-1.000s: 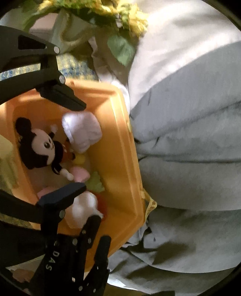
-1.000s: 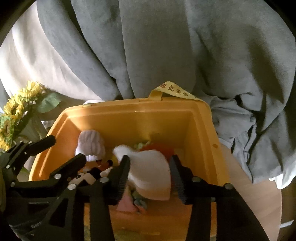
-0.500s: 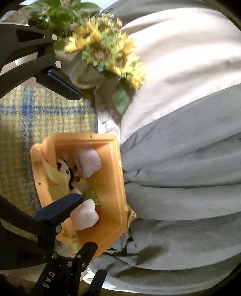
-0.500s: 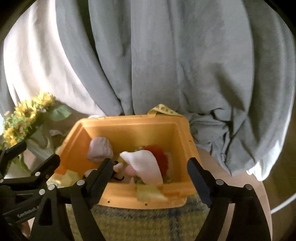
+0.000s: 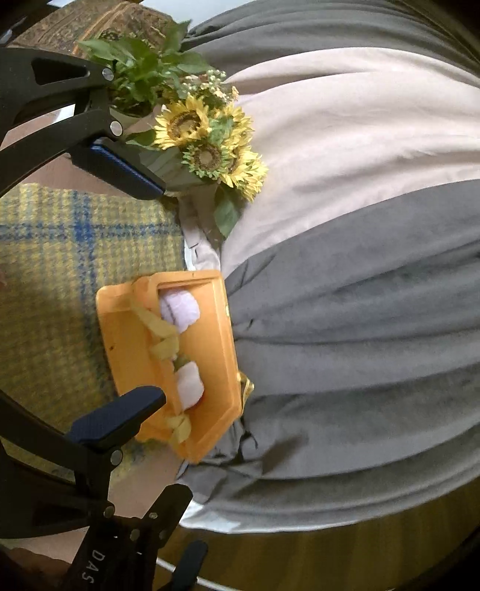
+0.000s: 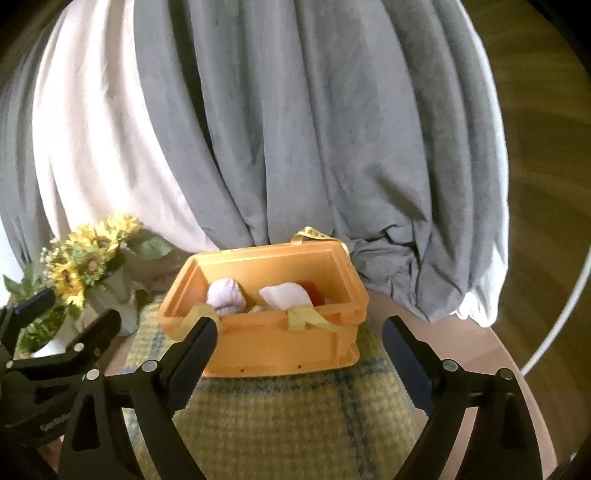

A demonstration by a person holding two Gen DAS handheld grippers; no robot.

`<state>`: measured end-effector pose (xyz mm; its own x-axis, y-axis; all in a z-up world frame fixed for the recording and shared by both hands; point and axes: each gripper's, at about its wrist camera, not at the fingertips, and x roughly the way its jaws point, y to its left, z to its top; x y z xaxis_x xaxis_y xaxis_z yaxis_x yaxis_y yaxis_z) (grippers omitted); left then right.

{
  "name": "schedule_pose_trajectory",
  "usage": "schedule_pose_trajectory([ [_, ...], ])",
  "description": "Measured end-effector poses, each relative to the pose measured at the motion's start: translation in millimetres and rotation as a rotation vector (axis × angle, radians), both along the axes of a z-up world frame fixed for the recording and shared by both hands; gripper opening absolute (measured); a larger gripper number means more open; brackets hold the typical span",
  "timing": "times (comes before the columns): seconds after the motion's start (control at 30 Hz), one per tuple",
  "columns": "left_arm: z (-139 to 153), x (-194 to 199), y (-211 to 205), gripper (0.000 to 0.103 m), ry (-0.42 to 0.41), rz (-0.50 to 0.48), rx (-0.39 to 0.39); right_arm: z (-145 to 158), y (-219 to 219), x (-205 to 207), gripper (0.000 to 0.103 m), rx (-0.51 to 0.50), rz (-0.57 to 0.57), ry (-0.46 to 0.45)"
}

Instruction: Organize soft objects

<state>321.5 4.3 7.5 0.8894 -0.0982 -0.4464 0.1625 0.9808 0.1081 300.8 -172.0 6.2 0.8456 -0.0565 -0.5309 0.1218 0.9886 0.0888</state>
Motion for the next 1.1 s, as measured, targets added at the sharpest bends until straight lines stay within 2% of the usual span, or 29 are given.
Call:
schedule_pose_trajectory([
  [0.37, 16.6, -103.1, 1.8, 0.103, -0.071, 0.032, -0.021, 20.6, 2.0, -98.3, 0.094, -0.055, -0.010, -0.089],
  [0.77, 21.0, -205.3, -0.5, 0.103, -0.076, 0.035, -0.048, 38.6, -2.4, -210.2, 0.095, -0.057, 0.012, -0.137],
  [1.1, 30.0, -268.3, -0.3, 0.103, -0.133, 0.056, -0.031, 42.2, -5.9, -268.6, 0.096, -0.025, 0.018, -0.150],
])
